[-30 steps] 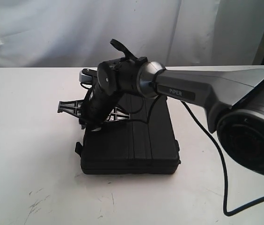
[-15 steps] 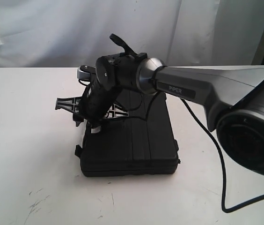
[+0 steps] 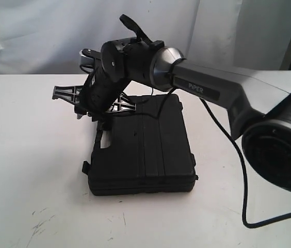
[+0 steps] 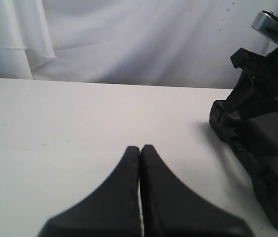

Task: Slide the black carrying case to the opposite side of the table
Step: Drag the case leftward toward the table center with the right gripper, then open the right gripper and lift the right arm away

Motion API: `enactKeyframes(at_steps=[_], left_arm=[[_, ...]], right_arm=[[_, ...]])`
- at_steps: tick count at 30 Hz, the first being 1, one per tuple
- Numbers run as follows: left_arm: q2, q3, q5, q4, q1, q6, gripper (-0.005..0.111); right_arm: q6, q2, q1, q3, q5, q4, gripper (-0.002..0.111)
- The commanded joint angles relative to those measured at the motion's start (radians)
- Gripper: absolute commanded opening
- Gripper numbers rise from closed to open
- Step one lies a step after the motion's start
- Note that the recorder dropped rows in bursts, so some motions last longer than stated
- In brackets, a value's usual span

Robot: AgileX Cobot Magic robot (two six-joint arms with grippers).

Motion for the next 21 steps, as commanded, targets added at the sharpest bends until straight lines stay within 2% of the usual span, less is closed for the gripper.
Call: enactKeyframes(at_steps=[1, 2, 3, 7, 11, 21], left_arm=[[-0.005, 0.004, 0.002, 0.000, -0.001, 0.001, 0.000], [-0.005, 0.004, 0.002, 0.000, -0.001, 0.001, 0.000], [-0.005, 0.004, 0.002, 0.000, -0.001, 0.001, 0.000], [-0.005, 0.004, 0.002, 0.000, -0.001, 0.001, 0.000], [-0.005, 0.004, 0.002, 0.000, -0.001, 0.001, 0.000], [-0.005, 0.004, 0.002, 0.000, -0.001, 0.001, 0.000]], right_arm=[[0.004, -0.068, 0.008, -0.008, 0.017, -0.155, 0.009], [0.004, -0.086, 0.013, -0.008, 0.030, -0.202, 0.002], [0.006, -0.106, 0.017, -0.006, 0.039, -0.244, 0.000], [0.008, -0.186, 0.033, 0.027, 0.063, -0.358, 0.000], [-0.013, -0.288, 0.050, 0.152, 0.000, -0.381, 0.000], [-0.033, -0.672, 0.075, 0.720, -0.323, -0.393, 0.000]])
